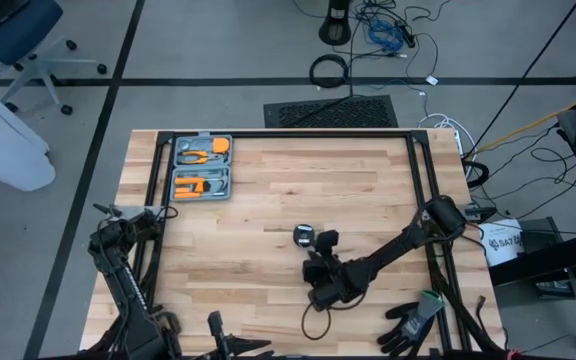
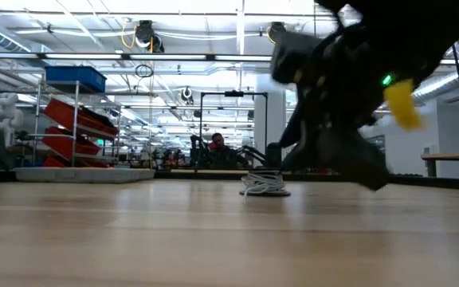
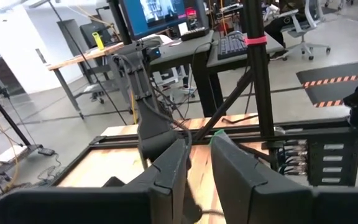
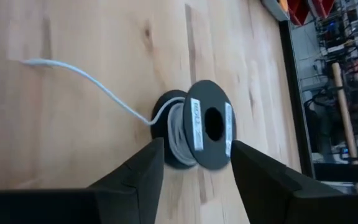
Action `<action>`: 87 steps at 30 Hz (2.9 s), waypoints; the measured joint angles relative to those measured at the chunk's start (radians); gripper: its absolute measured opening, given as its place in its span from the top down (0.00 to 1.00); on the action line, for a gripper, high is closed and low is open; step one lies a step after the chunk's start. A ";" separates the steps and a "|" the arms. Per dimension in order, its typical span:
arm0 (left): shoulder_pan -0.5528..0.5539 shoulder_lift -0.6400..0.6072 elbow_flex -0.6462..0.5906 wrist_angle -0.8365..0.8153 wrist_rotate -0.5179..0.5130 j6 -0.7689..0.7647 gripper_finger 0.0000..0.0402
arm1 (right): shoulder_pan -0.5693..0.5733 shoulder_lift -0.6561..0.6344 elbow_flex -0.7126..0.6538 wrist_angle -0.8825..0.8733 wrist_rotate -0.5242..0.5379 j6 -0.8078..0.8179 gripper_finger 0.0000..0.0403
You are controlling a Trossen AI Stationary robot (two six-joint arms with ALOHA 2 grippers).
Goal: Coil cords
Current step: Return to Home Position
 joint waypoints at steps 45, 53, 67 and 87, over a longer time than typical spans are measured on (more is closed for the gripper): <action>0.367 -0.212 0.000 -0.645 0.393 -0.165 1.00 | 0.404 -0.866 -0.080 -0.295 -0.140 0.128 1.00; 0.466 -0.219 -0.126 -0.593 0.432 -0.154 1.00 | 0.405 -1.065 -0.402 -0.097 -0.188 0.168 1.00; 0.702 -0.291 -0.560 -0.121 0.653 -0.118 1.00 | 0.404 -1.424 -0.787 0.204 -0.202 0.094 1.00; 0.700 -0.825 -1.454 0.694 0.810 -0.034 1.00 | 0.290 -1.564 -1.027 0.472 -0.294 -0.013 1.00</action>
